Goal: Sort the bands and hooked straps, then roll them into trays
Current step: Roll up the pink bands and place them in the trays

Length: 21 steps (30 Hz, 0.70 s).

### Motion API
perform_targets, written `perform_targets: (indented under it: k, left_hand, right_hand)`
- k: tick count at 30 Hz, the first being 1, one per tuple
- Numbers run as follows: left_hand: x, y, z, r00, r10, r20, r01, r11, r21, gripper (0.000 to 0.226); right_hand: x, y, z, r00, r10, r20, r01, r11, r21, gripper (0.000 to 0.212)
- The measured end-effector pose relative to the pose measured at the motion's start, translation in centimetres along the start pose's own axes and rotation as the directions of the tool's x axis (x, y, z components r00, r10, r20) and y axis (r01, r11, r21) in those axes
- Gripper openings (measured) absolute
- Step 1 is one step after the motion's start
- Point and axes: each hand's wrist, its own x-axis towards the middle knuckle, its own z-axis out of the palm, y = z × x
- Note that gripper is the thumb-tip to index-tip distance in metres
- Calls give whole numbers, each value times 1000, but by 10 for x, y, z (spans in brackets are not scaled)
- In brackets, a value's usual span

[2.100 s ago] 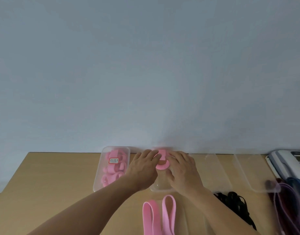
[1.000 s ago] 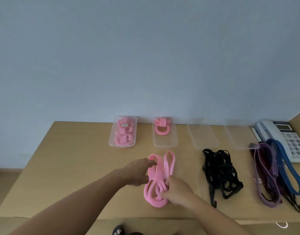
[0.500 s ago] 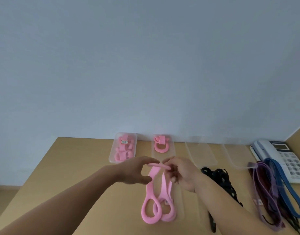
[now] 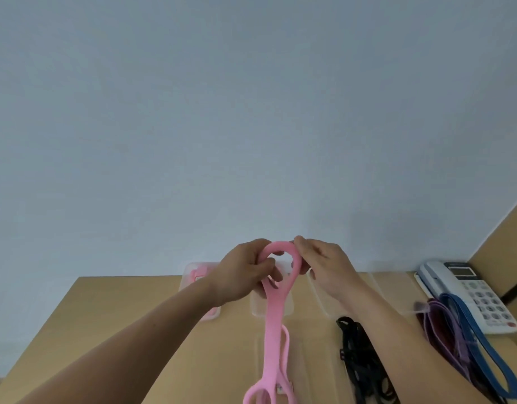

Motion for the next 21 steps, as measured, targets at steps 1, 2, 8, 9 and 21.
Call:
perform_targets:
  k: [1, 2, 8, 9, 21]
  left_hand:
    - [0, 2, 1, 1000, -11, 22, 11, 1000, -19, 22]
    - [-1, 3, 2, 999, -27, 40, 29, 999, -40, 21]
    - [-2, 6, -3, 961, -216, 175, 262, 916, -303, 43]
    - [-2, 7, -5, 951, -242, 193, 295, 894, -336, 46]
    - [-8, 4, -2, 947, -273, 168, 319, 855, -409, 36]
  right_hand:
    - [0, 0, -1, 1000, 10, 15, -10, 1000, -5, 49]
    - [1, 0, -1, 999, 19, 30, -18, 1000, -5, 49]
    - [1, 0, 3, 1000, 10, 8, -11, 995, 101, 27]
    - [1, 1, 4, 1000, 6, 13, -7, 992, 128, 23]
    - [-6, 11, 5, 993, 6, 115, -33, 971, 239, 11]
